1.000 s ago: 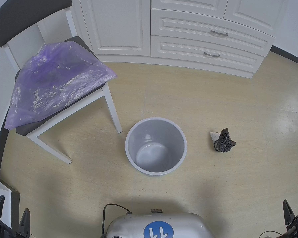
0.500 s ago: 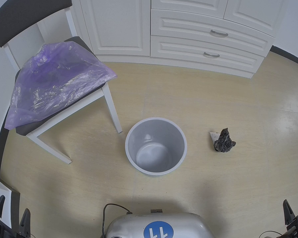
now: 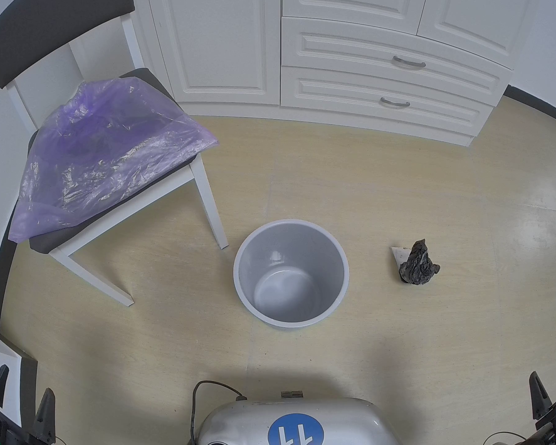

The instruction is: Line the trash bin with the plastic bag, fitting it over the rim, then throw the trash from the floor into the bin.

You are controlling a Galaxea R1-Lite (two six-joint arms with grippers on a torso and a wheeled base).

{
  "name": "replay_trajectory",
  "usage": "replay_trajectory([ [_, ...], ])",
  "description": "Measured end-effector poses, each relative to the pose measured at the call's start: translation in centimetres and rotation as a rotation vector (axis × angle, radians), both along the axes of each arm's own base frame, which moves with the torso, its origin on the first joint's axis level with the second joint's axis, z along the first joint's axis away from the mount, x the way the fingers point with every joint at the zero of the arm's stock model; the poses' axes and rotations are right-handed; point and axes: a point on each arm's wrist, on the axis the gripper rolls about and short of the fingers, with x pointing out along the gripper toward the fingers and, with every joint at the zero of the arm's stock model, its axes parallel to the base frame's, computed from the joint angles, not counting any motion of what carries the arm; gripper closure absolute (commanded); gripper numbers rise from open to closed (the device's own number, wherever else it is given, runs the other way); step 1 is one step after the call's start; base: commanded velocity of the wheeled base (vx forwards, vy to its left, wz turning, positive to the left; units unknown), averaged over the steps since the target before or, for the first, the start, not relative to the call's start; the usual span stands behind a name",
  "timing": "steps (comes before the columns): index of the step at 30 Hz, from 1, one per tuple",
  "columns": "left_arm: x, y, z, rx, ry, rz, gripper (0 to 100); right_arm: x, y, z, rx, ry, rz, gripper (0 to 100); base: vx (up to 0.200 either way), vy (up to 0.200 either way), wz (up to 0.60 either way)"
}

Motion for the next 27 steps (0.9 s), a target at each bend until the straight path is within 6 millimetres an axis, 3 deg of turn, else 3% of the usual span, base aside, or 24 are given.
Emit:
replay_trajectory([
  [5, 0.0, 0.0, 0.1, 0.054, -0.011, -0.011, 0, 0.0, 0.0, 0.1, -0.027, -0.006, 0.005, 0, 0.0, 0.0, 0.0],
  [12, -0.2, 0.0, 1.2, -0.092, -0.087, -0.02, 0, -0.4, 0.0, 1.4, 0.088, -0.06, 0.006, 0, 0.0, 0.0, 0.0],
  [19, -0.8, 0.0, 4.0, 0.008, -0.148, -0.05, 0, -1.1, 0.1, 5.6, 0.022, -0.136, 0.046, 0, 0.0, 0.0, 0.0],
  [27, 0.4, 0.1, 7.8, 0.146, -0.096, 0.04, 0, 2.3, 0.0, 11.7, 0.043, -0.196, 0.007, 0, 0.0, 0.0, 0.0],
])
